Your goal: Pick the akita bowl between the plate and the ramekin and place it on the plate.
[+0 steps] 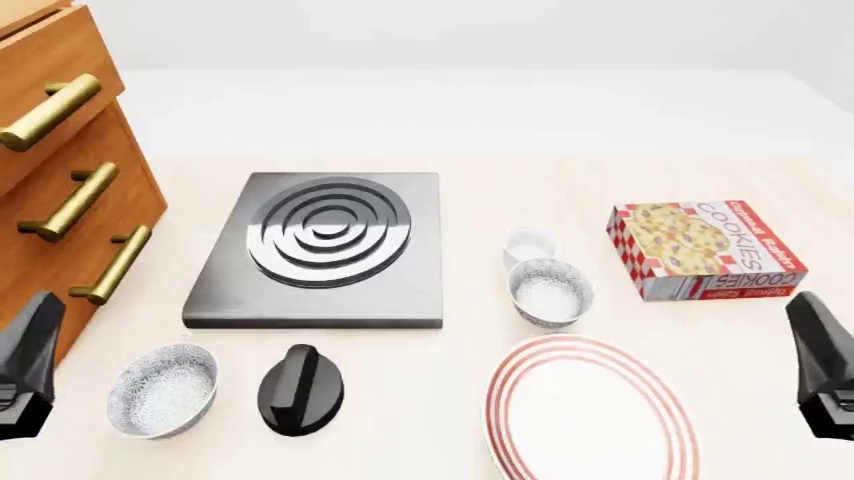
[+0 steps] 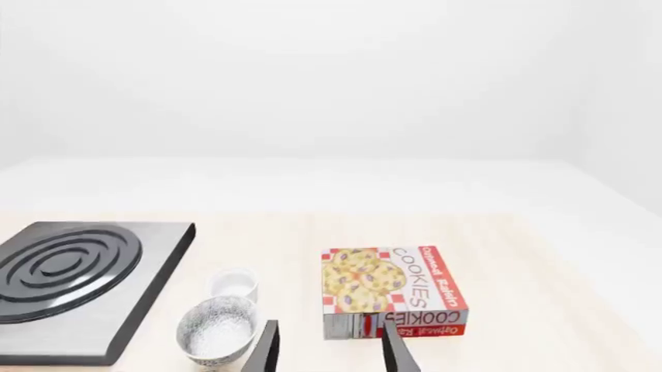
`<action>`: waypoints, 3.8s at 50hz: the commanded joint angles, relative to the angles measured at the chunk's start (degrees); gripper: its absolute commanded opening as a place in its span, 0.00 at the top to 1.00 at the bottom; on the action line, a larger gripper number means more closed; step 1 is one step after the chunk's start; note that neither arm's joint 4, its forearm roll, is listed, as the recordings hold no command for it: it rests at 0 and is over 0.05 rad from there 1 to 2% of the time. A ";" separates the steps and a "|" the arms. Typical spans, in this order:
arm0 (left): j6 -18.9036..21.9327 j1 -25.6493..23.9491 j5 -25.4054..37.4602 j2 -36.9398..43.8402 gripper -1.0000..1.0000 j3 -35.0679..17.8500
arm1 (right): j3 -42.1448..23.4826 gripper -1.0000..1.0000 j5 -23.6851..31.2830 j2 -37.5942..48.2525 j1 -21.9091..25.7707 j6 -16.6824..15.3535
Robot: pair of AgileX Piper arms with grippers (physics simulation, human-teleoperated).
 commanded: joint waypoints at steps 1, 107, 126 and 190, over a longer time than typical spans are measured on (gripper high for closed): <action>0.00 0.00 -0.06 0.25 0.00 -0.15 | -0.13 0.00 -0.19 1.02 0.75 -0.34; 0.00 0.00 -0.06 0.25 0.00 -0.15 | -89.97 0.00 46.29 69.62 8.72 -1.91; 0.00 0.00 -0.06 0.25 0.00 -0.15 | -82.30 0.00 43.52 70.81 5.96 -2.81; 0.00 0.00 -0.06 0.25 0.00 -0.15 | -59.34 0.00 26.89 73.82 5.81 8.87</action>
